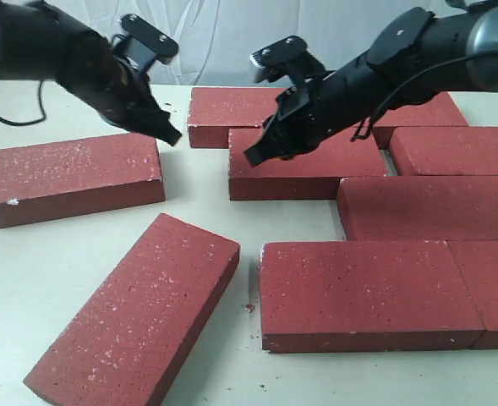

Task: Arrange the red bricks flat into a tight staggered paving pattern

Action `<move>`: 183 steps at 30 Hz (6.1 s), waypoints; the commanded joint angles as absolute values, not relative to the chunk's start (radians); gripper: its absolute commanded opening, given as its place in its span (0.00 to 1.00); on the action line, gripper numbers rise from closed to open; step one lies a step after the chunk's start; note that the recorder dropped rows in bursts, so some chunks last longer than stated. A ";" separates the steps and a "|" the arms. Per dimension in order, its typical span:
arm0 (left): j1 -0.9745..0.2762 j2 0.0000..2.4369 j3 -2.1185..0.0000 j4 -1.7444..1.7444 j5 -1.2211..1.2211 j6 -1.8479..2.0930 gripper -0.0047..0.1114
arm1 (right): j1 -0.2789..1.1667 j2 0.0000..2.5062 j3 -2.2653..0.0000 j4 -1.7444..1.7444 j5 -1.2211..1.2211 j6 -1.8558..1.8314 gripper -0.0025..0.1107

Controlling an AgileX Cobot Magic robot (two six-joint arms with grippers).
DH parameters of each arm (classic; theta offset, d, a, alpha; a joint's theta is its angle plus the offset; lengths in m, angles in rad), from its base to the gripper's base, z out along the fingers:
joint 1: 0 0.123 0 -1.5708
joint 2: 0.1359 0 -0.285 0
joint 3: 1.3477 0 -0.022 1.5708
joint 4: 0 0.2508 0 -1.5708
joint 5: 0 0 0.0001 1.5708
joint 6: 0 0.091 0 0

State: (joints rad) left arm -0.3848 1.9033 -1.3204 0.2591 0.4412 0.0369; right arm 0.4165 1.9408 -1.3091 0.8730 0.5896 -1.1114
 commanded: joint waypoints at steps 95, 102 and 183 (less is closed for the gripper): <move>-0.180 1.792 -1.224 0.138 0.329 0.037 0.04 | 0.512 2.386 -1.990 -0.006 0.918 -0.288 0.02; -0.180 1.792 -1.224 0.138 0.329 0.037 0.04 | 0.512 2.395 -1.990 0.125 0.817 -0.288 0.02; -0.331 1.416 -1.065 -0.492 0.765 0.498 0.04 | 0.420 1.758 -1.245 0.558 0.817 -0.904 0.02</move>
